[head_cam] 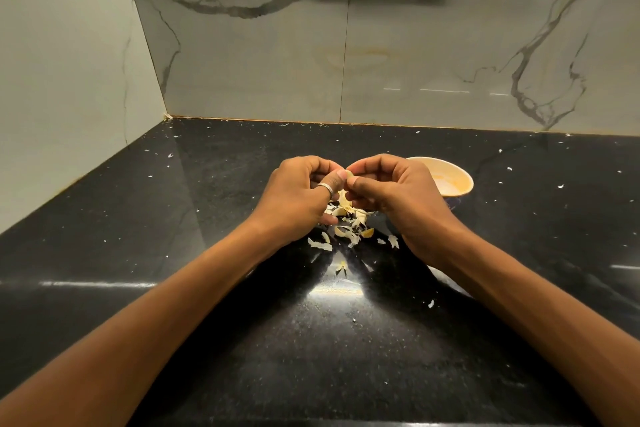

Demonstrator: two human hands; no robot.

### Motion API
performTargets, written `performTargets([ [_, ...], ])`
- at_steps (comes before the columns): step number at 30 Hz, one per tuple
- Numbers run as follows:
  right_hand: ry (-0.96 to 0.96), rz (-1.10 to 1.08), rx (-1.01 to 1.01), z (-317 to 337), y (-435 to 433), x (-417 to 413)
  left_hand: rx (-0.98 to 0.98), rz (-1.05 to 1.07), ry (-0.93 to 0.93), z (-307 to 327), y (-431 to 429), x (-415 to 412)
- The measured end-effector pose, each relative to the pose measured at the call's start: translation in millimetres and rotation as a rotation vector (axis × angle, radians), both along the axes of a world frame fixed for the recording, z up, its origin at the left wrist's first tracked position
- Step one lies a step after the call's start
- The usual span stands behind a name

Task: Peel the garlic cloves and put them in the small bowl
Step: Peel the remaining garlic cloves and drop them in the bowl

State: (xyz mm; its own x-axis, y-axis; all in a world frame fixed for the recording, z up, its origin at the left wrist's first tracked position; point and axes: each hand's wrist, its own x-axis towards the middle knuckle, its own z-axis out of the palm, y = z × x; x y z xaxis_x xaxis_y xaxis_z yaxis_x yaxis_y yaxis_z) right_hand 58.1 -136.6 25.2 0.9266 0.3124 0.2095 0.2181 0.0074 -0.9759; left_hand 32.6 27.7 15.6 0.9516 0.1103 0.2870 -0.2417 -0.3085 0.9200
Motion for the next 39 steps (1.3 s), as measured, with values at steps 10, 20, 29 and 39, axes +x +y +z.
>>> performTargets([
  [10, 0.029, 0.025, -0.004, 1.6, -1.7, -2.1, 0.074, 0.010, -0.013, -0.5, 0.2, -0.2],
  [20, 0.394, 0.153, 0.212, 12.1, -3.3, -1.6, 0.078, -0.010, 0.010, 5.7, 2.4, -1.1],
  [29, 0.475, 0.200, 0.274, 19.5, -10.0, -2.4, 0.081, 0.036, -0.012, 8.6, 3.3, -3.6],
  [39, -0.540, -0.336, -0.539, 51.2, -55.9, 18.7, 0.279, 0.180, -0.073, 5.2, 4.4, -0.3],
])
